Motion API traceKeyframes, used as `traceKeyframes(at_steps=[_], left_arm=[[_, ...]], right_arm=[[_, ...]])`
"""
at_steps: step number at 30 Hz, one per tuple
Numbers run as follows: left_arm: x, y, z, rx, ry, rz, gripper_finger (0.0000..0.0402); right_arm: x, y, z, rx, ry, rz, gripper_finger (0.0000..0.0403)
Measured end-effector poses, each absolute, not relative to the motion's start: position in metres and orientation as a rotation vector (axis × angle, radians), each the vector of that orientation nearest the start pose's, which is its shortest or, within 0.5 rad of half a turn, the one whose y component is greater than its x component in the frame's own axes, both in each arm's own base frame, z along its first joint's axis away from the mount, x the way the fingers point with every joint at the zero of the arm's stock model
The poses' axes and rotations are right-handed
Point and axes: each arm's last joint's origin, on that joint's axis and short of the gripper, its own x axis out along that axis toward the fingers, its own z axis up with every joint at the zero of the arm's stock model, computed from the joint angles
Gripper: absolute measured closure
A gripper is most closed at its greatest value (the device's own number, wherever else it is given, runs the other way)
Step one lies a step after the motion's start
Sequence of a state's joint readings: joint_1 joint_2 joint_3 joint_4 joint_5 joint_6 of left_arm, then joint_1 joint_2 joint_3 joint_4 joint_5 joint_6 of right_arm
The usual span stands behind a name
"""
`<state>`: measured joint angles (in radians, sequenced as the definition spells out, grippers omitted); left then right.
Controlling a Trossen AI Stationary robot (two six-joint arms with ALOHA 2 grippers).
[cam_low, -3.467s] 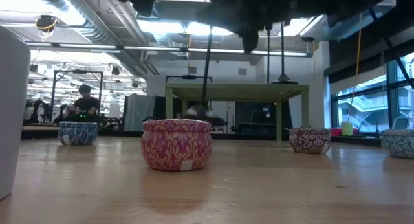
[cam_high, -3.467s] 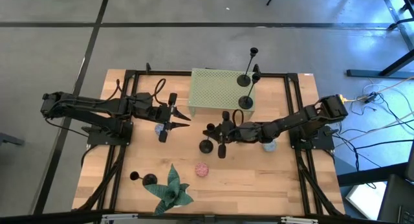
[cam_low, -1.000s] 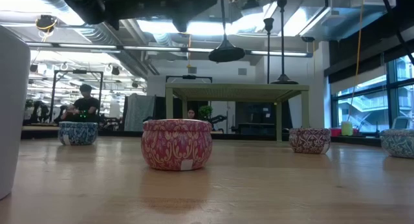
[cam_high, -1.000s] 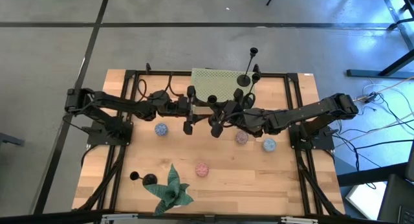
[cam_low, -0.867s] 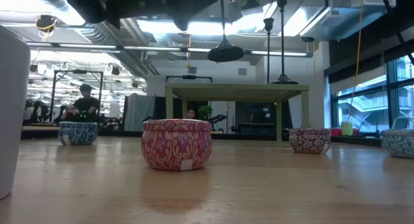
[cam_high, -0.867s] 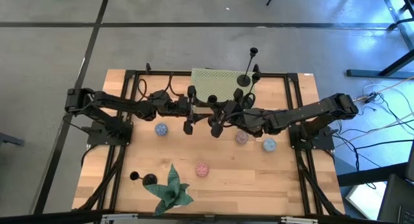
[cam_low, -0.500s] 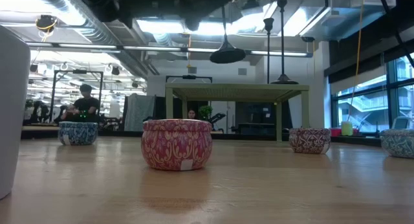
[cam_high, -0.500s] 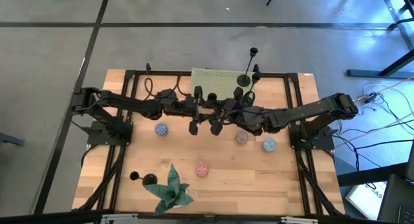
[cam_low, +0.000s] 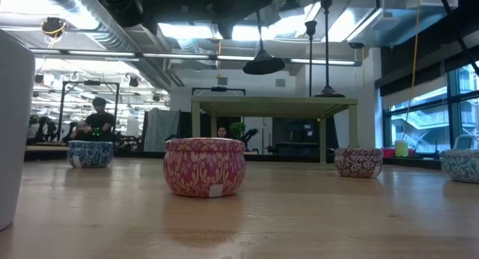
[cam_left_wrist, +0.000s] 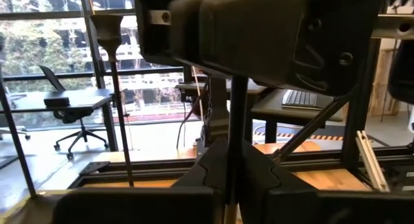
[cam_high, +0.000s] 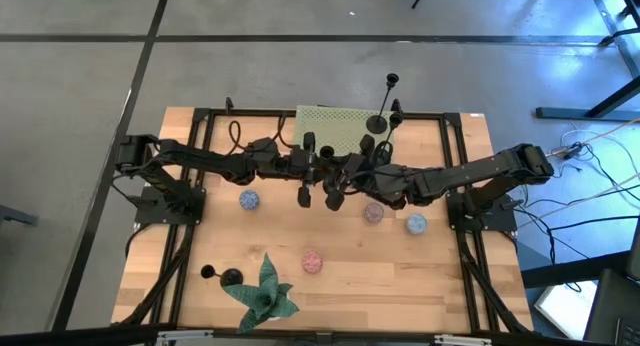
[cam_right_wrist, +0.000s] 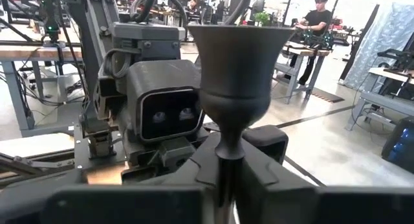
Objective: Pick & Place candle stick holders
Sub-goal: Put the black candle holder on the shelf
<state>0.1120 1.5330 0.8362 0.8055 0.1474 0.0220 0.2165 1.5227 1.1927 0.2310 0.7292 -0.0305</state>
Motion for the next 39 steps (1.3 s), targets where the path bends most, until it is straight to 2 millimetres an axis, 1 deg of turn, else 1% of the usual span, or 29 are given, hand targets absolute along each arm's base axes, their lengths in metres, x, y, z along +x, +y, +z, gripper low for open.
traceKeyframes(at_steps=[4, 10, 17, 19, 22, 25, 28, 32, 35, 39], left_arm=[[0.331, 0.033, 0.265, 0.034, -0.092, -0.037, 0.0389], [0.331, 0.033, 0.263, 0.031, -0.076, -0.038, 0.0392], [0.327, 0.03, 0.269, 0.023, -0.073, -0.046, 0.0392], [0.326, 0.029, 0.272, 0.024, -0.087, -0.048, 0.0392], [0.322, 0.028, 0.277, 0.027, -0.099, -0.05, 0.0391], [0.32, 0.03, 0.28, 0.033, -0.097, -0.041, 0.0391], [0.316, 0.035, 0.285, 0.036, -0.118, -0.022, 0.0391], [0.313, 0.043, 0.29, 0.035, -0.135, 0.006, 0.0391], [0.311, 0.056, 0.294, 0.038, -0.154, 0.052, 0.0391], [0.316, 0.078, 0.303, 0.008, -0.176, 0.111, 0.0391]], right_arm=[[0.343, 0.056, 0.334, -0.083, 0.111, -0.514, 0.0326], [0.342, 0.059, 0.33, -0.113, 0.153, -0.503, 0.0282], [0.339, 0.074, 0.33, -0.171, 0.169, -0.464, 0.0223], [0.337, 0.078, 0.329, -0.191, 0.179, -0.492, 0.0204], [0.329, 0.087, 0.331, -0.267, 0.207, -0.548, 0.0178], [0.312, 0.097, 0.342, -0.282, 0.214, -0.521, 0.0163], [0.289, 0.105, 0.353, -0.254, 0.228, -0.429, 0.016], [0.256, 0.105, 0.36, -0.211, 0.307, -0.334, 0.0166], [0.237, 0.097, 0.353, -0.171, 0.331, -0.329, 0.017], [0.216, 0.088, 0.334, -0.125, 0.27, -0.25, 0.0171]])
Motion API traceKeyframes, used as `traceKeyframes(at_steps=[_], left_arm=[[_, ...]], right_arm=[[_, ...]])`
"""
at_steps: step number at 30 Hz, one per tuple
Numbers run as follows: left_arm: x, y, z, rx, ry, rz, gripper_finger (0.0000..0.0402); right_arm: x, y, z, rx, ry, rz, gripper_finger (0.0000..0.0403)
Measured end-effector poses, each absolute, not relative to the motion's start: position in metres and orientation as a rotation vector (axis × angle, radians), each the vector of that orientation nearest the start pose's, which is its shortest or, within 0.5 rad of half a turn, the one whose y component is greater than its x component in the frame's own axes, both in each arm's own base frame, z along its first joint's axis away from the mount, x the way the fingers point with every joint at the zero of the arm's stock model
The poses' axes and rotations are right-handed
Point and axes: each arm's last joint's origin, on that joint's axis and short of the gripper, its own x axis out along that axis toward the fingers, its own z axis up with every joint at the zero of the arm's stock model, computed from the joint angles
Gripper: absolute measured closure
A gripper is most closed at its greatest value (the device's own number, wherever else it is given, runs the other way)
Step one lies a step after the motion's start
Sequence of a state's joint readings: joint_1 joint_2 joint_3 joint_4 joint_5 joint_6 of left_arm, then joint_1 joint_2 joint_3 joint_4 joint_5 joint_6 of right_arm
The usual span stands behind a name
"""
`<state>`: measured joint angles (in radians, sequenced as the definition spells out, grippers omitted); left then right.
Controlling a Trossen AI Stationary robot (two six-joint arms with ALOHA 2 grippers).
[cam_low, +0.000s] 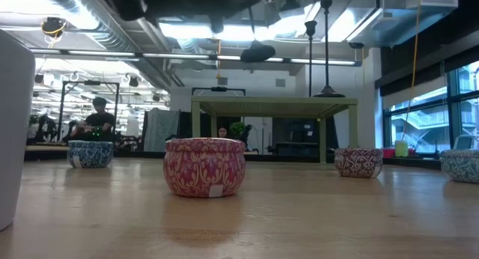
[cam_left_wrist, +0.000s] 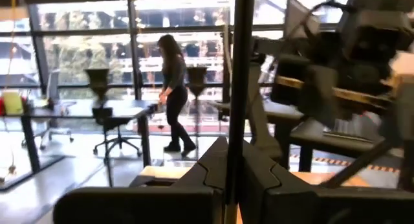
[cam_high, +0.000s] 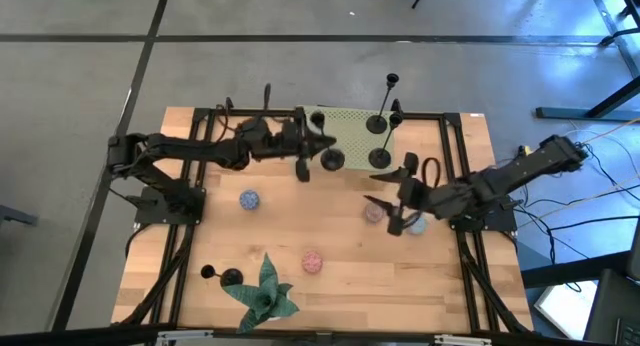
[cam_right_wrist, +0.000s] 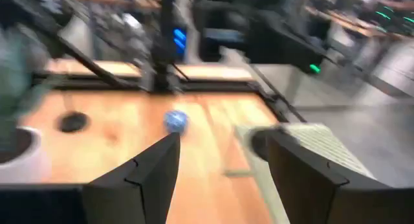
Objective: Pick & Place candle stick holders
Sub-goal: Put the black candle holder on the shelf
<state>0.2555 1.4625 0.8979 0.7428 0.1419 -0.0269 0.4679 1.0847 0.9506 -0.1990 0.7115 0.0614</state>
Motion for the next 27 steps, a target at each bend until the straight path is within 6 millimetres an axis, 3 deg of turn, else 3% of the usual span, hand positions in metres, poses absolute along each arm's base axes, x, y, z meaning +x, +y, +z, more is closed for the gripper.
traceKeyframes(at_steps=[6, 14, 21, 27], left_arm=[[0.338, 0.11, 0.319, 0.014, -0.119, 0.168, 0.0391], [0.374, 0.165, 0.311, -0.015, -0.107, 0.242, 0.0391], [0.386, 0.205, 0.284, -0.09, -0.057, 0.297, 0.0391], [0.395, 0.219, 0.266, -0.102, -0.058, 0.312, 0.0391]], right_arm=[[0.18, 0.074, 0.31, -0.123, 0.105, -0.074, 0.0171], [0.135, 0.049, 0.303, -0.083, -0.053, -0.077, 0.0171], [0.122, 0.042, 0.301, -0.089, -0.097, -0.08, 0.0171], [0.122, 0.042, 0.301, -0.114, -0.097, -0.081, 0.0171]])
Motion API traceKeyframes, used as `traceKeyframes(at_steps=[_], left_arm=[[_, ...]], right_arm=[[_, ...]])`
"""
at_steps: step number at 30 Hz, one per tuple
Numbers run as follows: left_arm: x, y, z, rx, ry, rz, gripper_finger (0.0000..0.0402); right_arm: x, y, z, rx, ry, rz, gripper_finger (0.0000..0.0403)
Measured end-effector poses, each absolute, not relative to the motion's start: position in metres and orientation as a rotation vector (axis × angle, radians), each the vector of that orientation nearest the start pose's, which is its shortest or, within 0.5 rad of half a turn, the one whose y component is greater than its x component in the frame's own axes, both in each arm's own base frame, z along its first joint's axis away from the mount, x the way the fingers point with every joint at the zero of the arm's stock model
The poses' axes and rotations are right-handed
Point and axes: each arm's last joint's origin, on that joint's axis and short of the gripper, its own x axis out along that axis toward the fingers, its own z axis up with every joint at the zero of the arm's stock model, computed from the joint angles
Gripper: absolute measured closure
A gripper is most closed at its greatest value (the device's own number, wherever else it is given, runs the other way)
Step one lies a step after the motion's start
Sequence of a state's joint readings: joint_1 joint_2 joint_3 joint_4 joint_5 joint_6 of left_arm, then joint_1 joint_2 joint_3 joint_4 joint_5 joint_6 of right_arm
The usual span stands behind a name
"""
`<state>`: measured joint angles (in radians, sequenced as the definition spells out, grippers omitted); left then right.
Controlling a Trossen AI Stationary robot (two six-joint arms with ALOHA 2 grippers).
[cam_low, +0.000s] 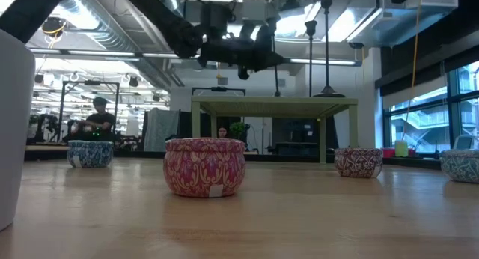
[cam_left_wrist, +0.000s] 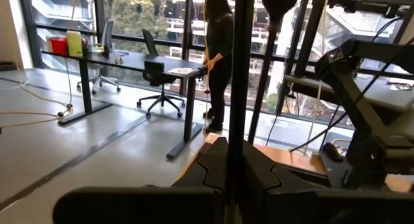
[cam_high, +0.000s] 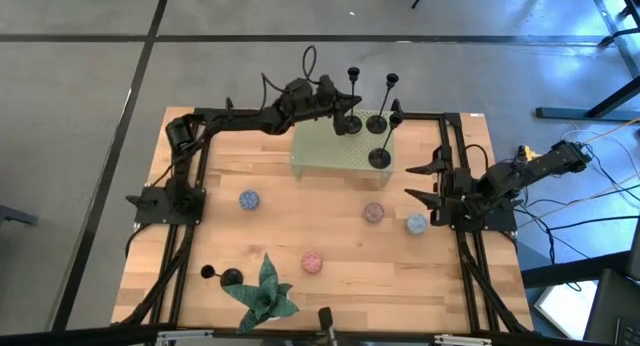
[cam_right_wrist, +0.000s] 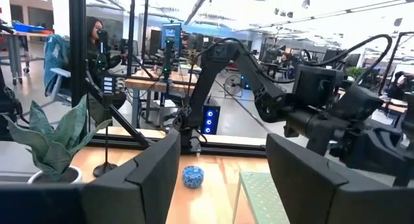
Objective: Pick & Place candle stick holders
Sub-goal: Put the black candle holder on the shelf
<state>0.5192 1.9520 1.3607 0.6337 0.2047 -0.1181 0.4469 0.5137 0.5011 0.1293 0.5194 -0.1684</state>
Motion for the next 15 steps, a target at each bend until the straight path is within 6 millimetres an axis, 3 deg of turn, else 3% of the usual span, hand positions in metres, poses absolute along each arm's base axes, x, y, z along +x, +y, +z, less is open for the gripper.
traceKeyframes(at_steps=[15], left_arm=[[0.399, 0.225, 0.252, -0.084, -0.021, 0.317, 0.0373]], right_arm=[[0.122, 0.042, 0.301, -0.113, -0.097, -0.081, 0.0171]])
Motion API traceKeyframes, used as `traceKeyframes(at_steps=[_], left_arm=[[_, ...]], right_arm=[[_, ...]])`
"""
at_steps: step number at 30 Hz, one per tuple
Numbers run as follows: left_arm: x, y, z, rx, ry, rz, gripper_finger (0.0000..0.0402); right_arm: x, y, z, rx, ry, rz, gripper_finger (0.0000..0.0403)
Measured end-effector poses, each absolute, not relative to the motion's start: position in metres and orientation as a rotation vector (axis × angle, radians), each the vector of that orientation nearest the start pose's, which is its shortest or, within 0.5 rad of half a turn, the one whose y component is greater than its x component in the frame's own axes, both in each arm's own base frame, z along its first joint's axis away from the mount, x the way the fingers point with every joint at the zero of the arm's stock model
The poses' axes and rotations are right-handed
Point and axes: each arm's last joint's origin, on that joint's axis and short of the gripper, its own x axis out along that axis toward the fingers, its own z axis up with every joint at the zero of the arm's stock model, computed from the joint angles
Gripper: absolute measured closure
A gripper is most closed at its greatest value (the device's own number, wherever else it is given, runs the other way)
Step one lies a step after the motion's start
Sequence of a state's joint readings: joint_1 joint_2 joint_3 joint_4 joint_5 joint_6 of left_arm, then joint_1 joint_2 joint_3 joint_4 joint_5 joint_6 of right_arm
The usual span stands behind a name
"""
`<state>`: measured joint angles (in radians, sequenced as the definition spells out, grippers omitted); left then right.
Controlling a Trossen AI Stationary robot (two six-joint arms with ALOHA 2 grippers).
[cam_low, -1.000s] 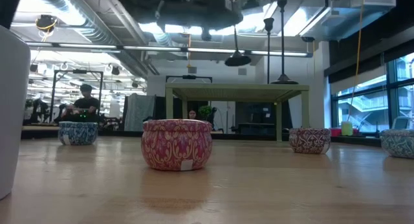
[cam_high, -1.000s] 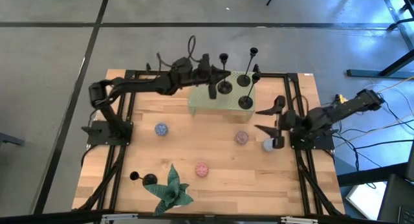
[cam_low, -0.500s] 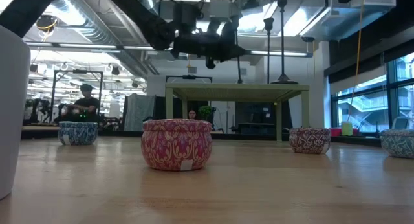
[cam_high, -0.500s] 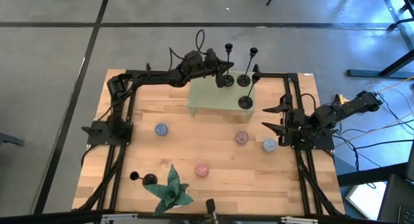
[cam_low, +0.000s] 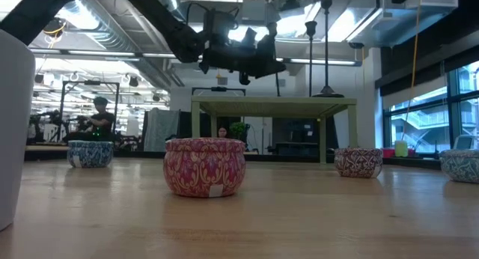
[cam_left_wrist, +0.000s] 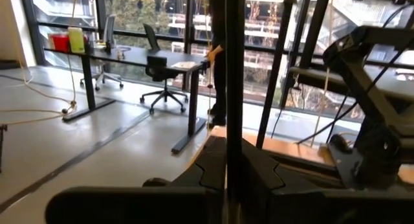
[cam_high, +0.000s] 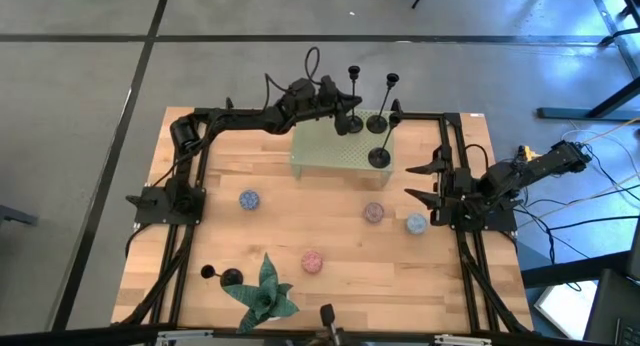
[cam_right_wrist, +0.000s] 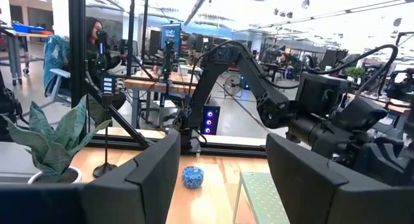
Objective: Pick & Place candle stick holders
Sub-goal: Put the black candle holder on the shelf
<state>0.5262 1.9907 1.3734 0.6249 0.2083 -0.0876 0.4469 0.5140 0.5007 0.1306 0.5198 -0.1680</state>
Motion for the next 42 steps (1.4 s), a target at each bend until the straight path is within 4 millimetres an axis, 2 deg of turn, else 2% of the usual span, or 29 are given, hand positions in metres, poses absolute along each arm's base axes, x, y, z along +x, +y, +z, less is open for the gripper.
traceKeyframes(at_steps=[15, 26, 32, 36, 42], left_arm=[[0.4, 0.224, 0.252, 0.019, -0.003, 0.32, 0.0311], [0.401, 0.217, 0.256, 0.024, -0.004, 0.305, 0.0248], [0.395, 0.209, 0.281, 0.051, -0.054, 0.299, 0.0225], [0.386, 0.199, 0.3, 0.041, -0.022, 0.289, 0.0221], [0.365, 0.169, 0.331, 0.01, 0.107, 0.243, 0.0221]], right_arm=[[0.122, 0.042, 0.301, -0.112, -0.096, -0.081, 0.0171], [0.122, 0.042, 0.301, -0.112, -0.095, -0.081, 0.0171], [0.122, 0.042, 0.301, -0.112, -0.095, -0.081, 0.0171], [0.122, 0.042, 0.301, -0.112, -0.095, -0.081, 0.0171], [0.122, 0.043, 0.301, -0.113, -0.094, -0.081, 0.0171]])
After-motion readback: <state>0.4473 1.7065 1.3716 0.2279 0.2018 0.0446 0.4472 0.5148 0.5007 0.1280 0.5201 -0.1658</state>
